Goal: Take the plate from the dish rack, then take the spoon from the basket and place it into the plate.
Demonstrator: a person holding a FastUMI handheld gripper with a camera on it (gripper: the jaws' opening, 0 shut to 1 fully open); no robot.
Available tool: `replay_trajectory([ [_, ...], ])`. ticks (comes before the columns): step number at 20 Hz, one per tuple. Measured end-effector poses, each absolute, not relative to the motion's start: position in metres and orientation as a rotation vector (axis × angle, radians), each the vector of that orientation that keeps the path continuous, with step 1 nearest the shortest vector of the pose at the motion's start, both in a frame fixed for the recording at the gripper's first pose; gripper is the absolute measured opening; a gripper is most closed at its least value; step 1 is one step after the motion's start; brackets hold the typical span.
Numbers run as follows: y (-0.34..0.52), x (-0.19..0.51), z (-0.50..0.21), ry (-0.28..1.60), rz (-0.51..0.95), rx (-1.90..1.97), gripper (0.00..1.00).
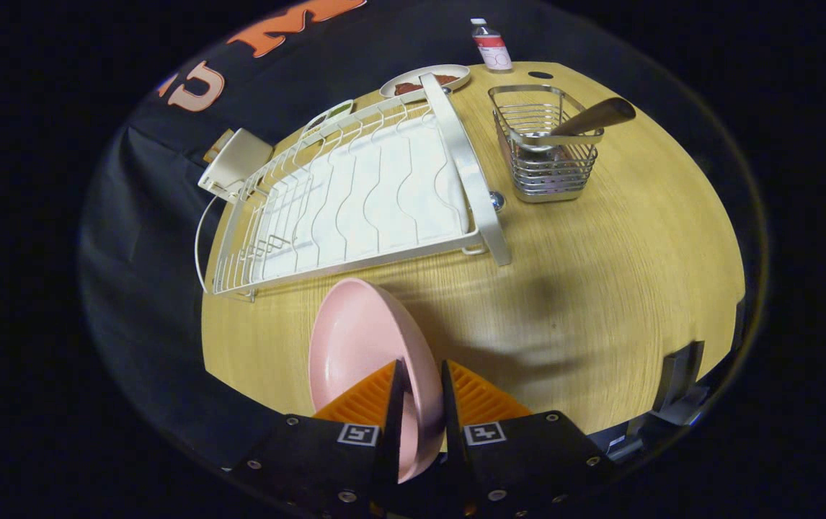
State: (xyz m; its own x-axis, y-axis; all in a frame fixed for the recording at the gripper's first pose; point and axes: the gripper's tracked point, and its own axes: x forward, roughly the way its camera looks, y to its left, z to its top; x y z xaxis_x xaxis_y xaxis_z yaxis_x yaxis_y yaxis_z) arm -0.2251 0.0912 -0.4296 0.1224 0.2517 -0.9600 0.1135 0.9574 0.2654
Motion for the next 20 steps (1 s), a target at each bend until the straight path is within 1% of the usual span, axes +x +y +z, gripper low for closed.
replay_trajectory([
  [2, 0.082, -0.222, -0.429, 1.427, 0.091, 0.253, 0.30],
  [5, 0.083, -0.219, -0.424, 1.403, 0.100, 0.298, 0.37],
  [7, 0.078, -0.214, -0.418, 1.360, 0.105, 0.282, 0.38],
  [9, 0.070, -0.205, -0.411, 1.301, 0.112, 0.258, 0.42],
  [14, 0.042, -0.177, -0.390, 1.136, 0.065, 0.257, 0.63],
  [18, 0.016, -0.163, -0.384, 1.041, 0.027, 0.204, 0.76],
  [20, 0.004, -0.153, -0.379, 0.975, 0.000, 0.193, 0.78],
])
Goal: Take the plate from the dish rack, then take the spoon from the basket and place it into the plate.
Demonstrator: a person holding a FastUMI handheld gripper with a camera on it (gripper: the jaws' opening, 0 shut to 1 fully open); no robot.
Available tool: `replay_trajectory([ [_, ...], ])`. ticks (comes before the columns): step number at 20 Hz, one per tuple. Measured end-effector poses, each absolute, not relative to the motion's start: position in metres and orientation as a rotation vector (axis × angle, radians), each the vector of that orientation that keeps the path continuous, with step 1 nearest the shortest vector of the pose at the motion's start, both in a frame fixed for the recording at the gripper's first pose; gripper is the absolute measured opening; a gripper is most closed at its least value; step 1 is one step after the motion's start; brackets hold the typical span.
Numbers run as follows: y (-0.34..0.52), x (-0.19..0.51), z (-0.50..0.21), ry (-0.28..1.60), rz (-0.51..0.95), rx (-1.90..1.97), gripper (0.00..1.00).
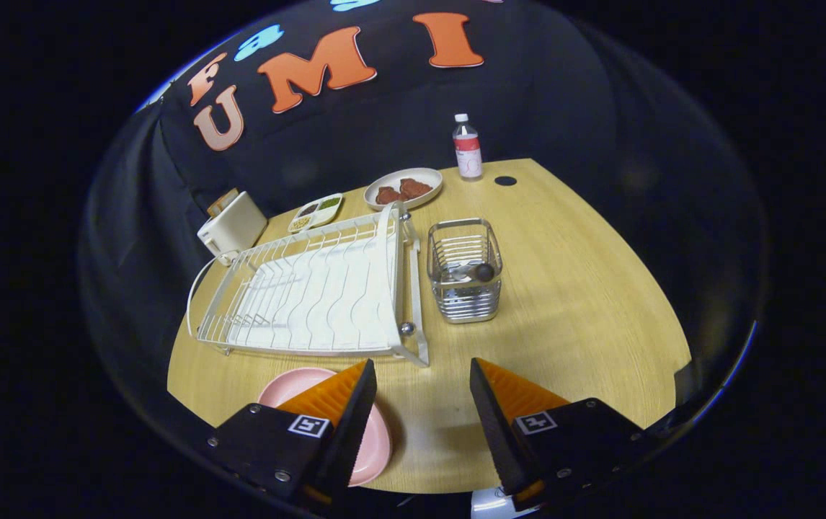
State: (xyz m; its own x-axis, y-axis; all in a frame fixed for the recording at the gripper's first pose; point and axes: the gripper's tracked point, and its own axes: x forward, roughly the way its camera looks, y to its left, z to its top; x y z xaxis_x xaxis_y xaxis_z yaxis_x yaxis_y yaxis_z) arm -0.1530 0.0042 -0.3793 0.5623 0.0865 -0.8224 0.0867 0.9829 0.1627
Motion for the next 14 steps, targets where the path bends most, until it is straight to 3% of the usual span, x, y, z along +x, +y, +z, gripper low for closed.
replay_trajectory([
  [7, -0.019, -0.101, -0.361, 0.662, 0.008, 0.044, 0.85],
  [11, -0.028, -0.090, -0.375, 0.644, 0.009, 0.009, 0.85],
  [14, -0.030, -0.078, -0.384, 0.629, 0.010, 0.023, 0.74],
])
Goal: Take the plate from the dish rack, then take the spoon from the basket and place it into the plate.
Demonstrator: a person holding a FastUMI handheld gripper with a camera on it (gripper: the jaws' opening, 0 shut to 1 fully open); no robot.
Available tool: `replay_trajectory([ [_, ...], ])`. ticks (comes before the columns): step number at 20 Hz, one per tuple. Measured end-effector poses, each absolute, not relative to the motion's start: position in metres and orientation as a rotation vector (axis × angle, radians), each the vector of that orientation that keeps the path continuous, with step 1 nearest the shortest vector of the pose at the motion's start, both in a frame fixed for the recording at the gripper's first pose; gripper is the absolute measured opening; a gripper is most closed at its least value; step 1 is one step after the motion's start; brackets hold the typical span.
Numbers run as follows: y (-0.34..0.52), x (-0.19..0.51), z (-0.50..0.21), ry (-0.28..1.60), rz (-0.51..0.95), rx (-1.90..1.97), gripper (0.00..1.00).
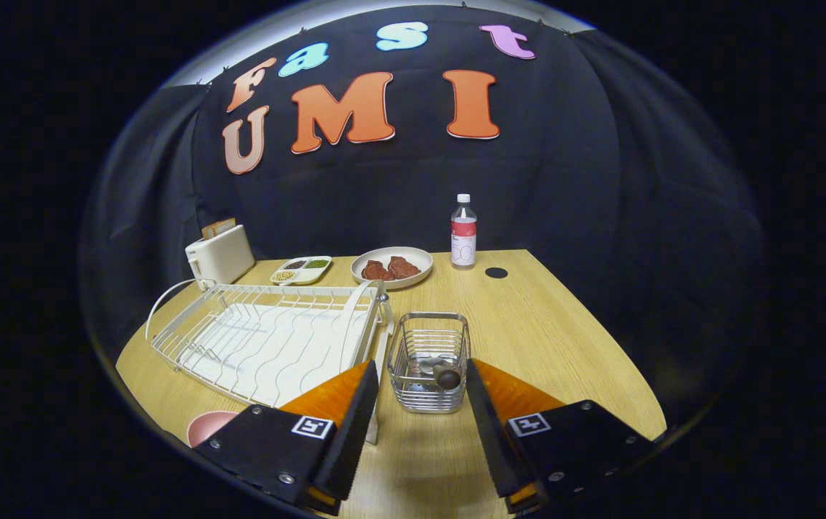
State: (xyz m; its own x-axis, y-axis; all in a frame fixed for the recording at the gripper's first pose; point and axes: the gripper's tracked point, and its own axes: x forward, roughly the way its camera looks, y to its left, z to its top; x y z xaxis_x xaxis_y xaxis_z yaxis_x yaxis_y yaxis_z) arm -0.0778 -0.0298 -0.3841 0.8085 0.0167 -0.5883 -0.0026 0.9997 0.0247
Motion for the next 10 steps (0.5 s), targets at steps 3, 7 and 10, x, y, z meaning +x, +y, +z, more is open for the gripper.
replay_trajectory([
  [3, -0.031, -0.075, -0.398, 0.662, 0.013, 0.015, 0.52],
  [7, -0.041, -0.066, -0.396, 0.640, -0.018, -0.003, 0.27],
  [10, -0.036, -0.060, -0.396, 0.658, -0.009, 0.032, 0.16],
])
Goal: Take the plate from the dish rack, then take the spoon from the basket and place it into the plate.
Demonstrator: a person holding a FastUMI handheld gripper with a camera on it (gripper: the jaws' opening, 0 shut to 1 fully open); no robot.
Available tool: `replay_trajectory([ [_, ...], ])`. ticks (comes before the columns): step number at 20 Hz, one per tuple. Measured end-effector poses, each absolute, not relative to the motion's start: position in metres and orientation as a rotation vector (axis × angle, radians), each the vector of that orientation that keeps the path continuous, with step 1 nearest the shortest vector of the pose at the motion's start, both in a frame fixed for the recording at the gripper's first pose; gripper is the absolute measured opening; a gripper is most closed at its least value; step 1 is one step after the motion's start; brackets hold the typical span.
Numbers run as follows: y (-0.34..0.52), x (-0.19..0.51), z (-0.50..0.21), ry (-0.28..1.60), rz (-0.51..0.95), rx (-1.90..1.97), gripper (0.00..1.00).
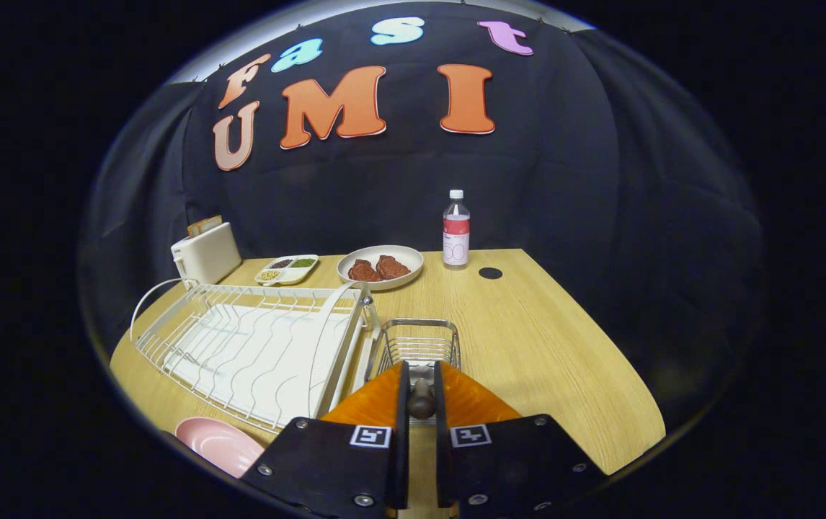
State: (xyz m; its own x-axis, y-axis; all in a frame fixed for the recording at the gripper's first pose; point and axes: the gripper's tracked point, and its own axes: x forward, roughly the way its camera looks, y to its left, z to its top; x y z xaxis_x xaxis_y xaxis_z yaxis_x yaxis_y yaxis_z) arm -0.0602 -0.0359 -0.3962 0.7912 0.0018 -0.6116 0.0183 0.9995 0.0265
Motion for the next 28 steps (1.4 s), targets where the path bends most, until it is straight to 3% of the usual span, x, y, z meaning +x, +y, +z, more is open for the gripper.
replay_trajectory([
  [5, -0.032, -0.049, -0.389, 0.718, 0.019, 0.023, 0.14],
  [16, -0.025, -0.023, -0.302, 0.606, 0.072, -0.046, 0.11],
  [28, 0.041, -0.056, -0.234, 0.540, 0.240, -0.006, 0.11],
])
